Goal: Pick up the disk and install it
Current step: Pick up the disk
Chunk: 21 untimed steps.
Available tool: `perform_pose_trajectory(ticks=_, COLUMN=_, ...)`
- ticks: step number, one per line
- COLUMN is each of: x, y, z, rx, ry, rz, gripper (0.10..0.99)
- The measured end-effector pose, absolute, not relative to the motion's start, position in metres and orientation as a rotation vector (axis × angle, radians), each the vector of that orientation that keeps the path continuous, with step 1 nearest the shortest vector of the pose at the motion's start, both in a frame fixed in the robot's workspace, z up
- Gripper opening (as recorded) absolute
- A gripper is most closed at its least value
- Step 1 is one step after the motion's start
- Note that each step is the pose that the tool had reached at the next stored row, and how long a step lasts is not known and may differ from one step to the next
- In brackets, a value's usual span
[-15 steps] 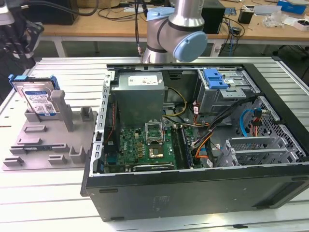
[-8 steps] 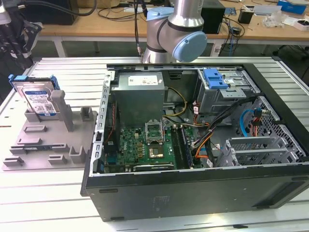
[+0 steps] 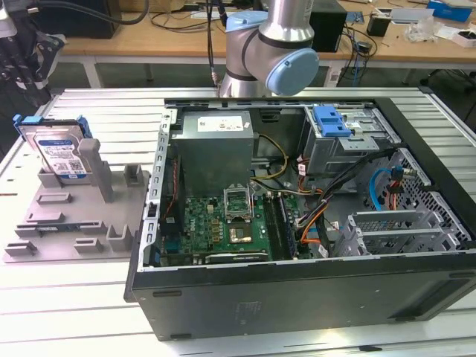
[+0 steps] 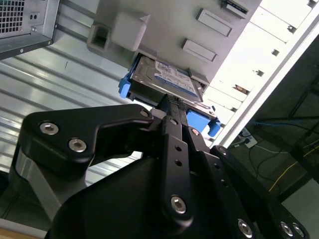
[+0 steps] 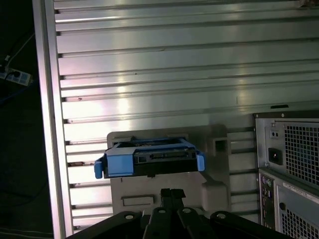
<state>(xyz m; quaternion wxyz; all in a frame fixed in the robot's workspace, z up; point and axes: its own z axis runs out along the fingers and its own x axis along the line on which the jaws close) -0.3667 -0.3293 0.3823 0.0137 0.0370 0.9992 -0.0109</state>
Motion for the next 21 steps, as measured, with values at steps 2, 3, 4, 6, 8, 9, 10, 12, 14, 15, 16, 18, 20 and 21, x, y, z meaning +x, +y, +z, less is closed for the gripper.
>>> perform_pose_trajectory(ticks=2, x=-0.3668, y=-0.3292, z=0.3823, rx=0.096, ry=3.113, rz=-0.034, gripper=0.106)
perform_pose_trajectory(ticks=3, x=-0.3667, y=-0.3292, z=0.3822, rx=0.066, ry=3.114, rz=-0.033, gripper=0.106)
perform_pose_trajectory(ticks=4, x=-0.3667, y=-0.3292, z=0.3822, rx=0.043, ry=3.114, rz=-0.033, gripper=0.106)
perform_pose_trajectory(ticks=6, x=-0.3667, y=-0.3292, z=0.3819, rx=-0.057, ry=3.113, rz=-0.030, gripper=0.106)
perform_pose_trajectory(ticks=8, x=-0.3667, y=-0.3292, z=0.3807, rx=-0.214, ry=3.105, rz=0.002, gripper=0.106)
perform_pose_trajectory(ticks=9, x=-0.3667, y=-0.3292, z=0.3804, rx=-0.269, ry=3.101, rz=0.018, gripper=0.106)
perform_pose_trajectory(ticks=10, x=-0.3667, y=-0.3292, z=0.3803, rx=-0.295, ry=3.098, rz=0.025, gripper=0.106)
perform_pose_trajectory(ticks=12, x=-0.3667, y=-0.3292, z=0.3800, rx=-0.344, ry=3.093, rz=0.039, gripper=0.106)
perform_pose_trajectory(ticks=14, x=-0.3667, y=-0.3292, z=0.3799, rx=-0.398, ry=3.090, rz=0.055, gripper=0.106)
perform_pose_trajectory(ticks=15, x=-0.3667, y=-0.3292, z=0.3800, rx=-0.425, ry=3.089, rz=0.062, gripper=0.106)
perform_pose_trajectory(ticks=16, x=-0.3667, y=-0.3292, z=0.3800, rx=-0.446, ry=3.088, rz=0.067, gripper=0.106)
perform_pose_trajectory(ticks=18, x=-0.3667, y=-0.3292, z=0.3798, rx=-0.503, ry=3.084, rz=0.078, gripper=0.106)
perform_pose_trajectory(ticks=20, x=-0.3667, y=-0.3292, z=0.3797, rx=-0.556, ry=3.079, rz=0.087, gripper=0.106)
perform_pose_trajectory(ticks=21, x=-0.3667, y=-0.3292, z=0.3796, rx=-0.597, ry=3.075, rz=0.094, gripper=0.106)
